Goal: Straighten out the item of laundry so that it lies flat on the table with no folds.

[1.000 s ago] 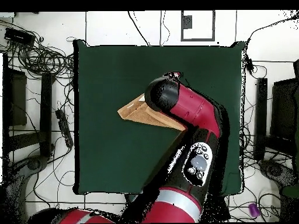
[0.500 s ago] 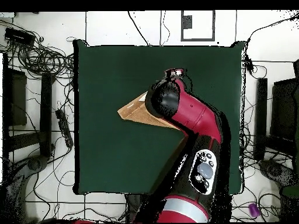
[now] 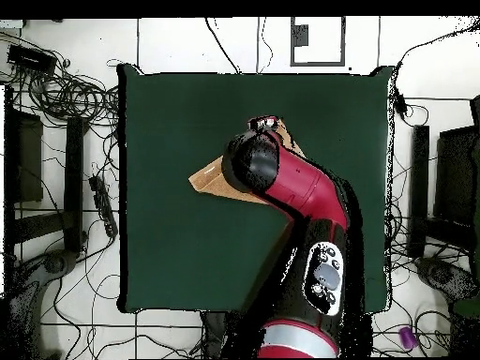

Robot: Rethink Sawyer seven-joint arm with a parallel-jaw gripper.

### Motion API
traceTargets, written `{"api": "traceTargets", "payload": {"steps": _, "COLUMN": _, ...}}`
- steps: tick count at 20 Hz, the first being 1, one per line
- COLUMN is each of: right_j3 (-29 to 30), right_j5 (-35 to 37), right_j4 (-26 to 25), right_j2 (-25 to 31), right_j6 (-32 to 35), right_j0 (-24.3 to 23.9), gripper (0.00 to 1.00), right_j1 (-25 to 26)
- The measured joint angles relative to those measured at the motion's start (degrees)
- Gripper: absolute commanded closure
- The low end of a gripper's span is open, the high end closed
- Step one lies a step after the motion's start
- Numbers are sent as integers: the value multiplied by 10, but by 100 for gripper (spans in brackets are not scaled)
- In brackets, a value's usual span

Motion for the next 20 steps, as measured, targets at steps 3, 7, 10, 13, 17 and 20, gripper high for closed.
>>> {"api": "traceTargets", "payload": {"steps": 3, "right_j3": 18, "right_j5": -38, "right_j4": -30, "right_j2": 38, "right_j6": 0, "right_j0": -25, "gripper": 0, "right_j1": -15}}
{"api": "traceTargets", "payload": {"steps": 7, "right_j3": 29, "right_j5": -82, "right_j4": -55, "right_j2": 58, "right_j6": 0, "right_j0": -40, "gripper": 0, "right_j1": -18}}
{"api": "traceTargets", "payload": {"steps": 10, "right_j3": 29, "right_j5": -72, "right_j4": -49, "right_j2": 47, "right_j6": 0, "right_j0": -21, "gripper": 0, "right_j1": -12}}
{"api": "traceTargets", "payload": {"steps": 13, "right_j3": 29, "right_j5": -46, "right_j4": -41, "right_j2": 38, "right_j6": 0, "right_j0": -5, "gripper": 0, "right_j1": -11}}
{"api": "traceTargets", "payload": {"steps": 17, "right_j3": 29, "right_j5": 19, "right_j4": -31, "right_j2": 31, "right_j6": 0, "right_j0": 12, "gripper": 0, "right_j1": -12}}
{"api": "traceTargets", "payload": {"steps": 20, "right_j3": 29, "right_j5": 76, "right_j4": -26, "right_j2": 30, "right_j6": 0, "right_j0": 19, "gripper": 0, "right_j1": -13}}
